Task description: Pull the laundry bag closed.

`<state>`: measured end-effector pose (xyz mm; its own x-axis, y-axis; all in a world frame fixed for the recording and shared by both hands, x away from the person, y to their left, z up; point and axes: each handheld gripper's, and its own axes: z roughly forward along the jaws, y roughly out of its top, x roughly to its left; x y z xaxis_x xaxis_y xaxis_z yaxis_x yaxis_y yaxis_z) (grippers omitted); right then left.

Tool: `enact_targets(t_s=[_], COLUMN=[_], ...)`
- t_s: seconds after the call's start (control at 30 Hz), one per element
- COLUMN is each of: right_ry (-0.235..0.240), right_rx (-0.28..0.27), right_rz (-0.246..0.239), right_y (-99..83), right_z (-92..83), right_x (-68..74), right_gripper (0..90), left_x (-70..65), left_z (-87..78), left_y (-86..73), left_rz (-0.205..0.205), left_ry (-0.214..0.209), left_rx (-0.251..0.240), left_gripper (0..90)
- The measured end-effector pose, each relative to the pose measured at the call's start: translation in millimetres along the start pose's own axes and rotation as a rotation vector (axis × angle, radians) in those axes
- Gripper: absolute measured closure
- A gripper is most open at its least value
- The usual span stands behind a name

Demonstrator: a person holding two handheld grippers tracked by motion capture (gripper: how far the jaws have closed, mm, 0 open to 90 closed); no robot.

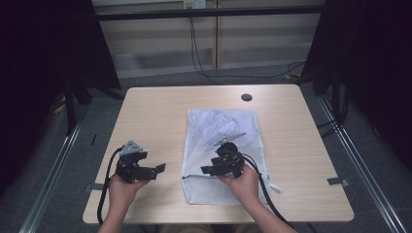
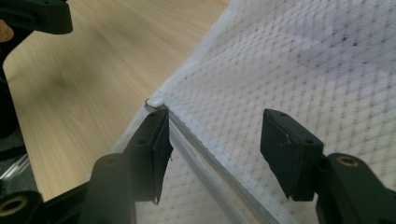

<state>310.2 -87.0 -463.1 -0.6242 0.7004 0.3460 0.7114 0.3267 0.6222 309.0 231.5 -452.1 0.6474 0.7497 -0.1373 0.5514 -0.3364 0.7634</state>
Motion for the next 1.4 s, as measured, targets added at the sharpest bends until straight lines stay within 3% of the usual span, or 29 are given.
enact_targets(t_s=[0.97,1.4], right_ry=[0.094,0.099], right_rx=[0.038,0.060], right_rz=[0.011,0.021], right_y=[8.1,12.0], right_z=[31.7,45.1], right_x=[19.9,26.5], right_gripper=[58.5,62.6], left_x=[-0.6,0.0], left_z=[-5.9,-5.3], left_y=[-3.2,-4.2], left_rz=[-0.003,0.000], left_ry=[0.013,0.010], left_rx=[0.015,0.025], left_gripper=[10.7,10.7])
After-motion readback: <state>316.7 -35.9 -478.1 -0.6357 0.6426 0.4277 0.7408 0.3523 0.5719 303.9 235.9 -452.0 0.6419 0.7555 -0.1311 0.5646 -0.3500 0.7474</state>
